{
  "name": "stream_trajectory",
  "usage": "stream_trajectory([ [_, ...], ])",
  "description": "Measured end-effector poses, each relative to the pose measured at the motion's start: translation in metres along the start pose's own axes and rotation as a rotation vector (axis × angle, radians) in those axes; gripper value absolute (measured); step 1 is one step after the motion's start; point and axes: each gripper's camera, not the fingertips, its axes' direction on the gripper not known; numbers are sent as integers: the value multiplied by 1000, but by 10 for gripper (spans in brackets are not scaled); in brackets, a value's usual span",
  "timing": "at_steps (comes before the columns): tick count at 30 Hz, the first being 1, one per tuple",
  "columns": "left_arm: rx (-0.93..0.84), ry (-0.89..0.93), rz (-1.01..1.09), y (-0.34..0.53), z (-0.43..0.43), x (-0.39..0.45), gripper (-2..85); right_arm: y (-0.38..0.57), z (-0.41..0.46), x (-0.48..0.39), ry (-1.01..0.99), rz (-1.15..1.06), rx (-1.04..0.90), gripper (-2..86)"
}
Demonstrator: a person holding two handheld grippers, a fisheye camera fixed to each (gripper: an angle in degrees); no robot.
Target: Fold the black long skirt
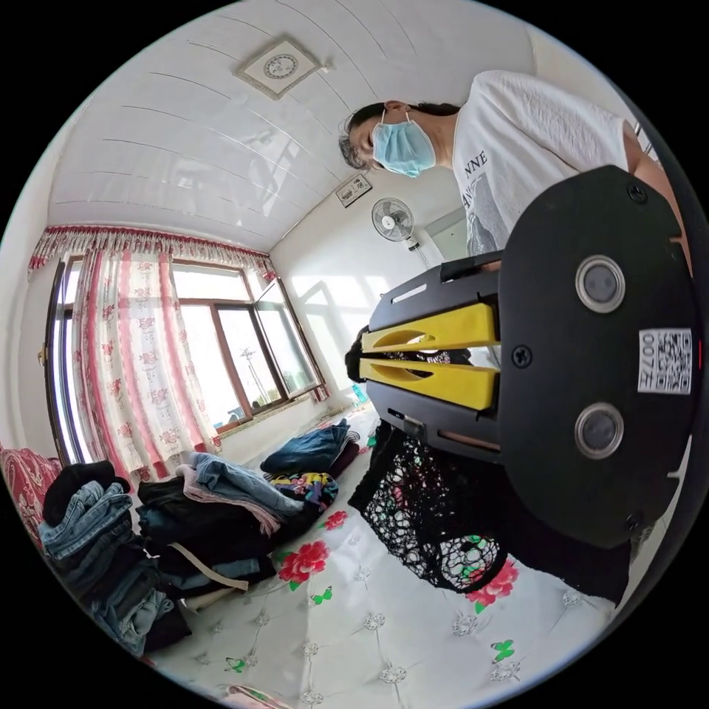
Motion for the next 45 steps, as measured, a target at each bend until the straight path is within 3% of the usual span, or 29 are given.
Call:
stream_trajectory([
  [4, -62, -2, 37, 0, 19, 7, -10, -9, 21, -4, 127, 16, -5, 6],
  [10, -125, -17, 42, 5, 45, 3, -10, -29, 68, -4, 35, 16, -27, 28],
  [16, -57, -45, 37, 4, 32, -3, -9, -33, 92, -17, 65, -44, -132, 45],
  [20, 30, 48, -28, 6, 11, -18, -9, -27, 74, -28, 68, -98, -156, 42],
  [27, 31, 55, -79, 15, 28, -41, -9, -31, 63, -47, 80, -147, -191, 33],
  [31, -5, -16, -34, 20, 40, -45, -5, -35, 69, -61, 200, -178, -233, 39],
  [34, -77, -108, 105, 24, 51, -30, 9, -36, 63, -49, 167, -95, -215, 45],
  [39, -63, -329, 322, 38, 57, 3, 101, -35, 67, -47, 235, -81, -272, 43],
  [45, -316, -508, 394, 40, 115, -17, 104, -38, 75, -50, 200, -111, -317, 42],
])
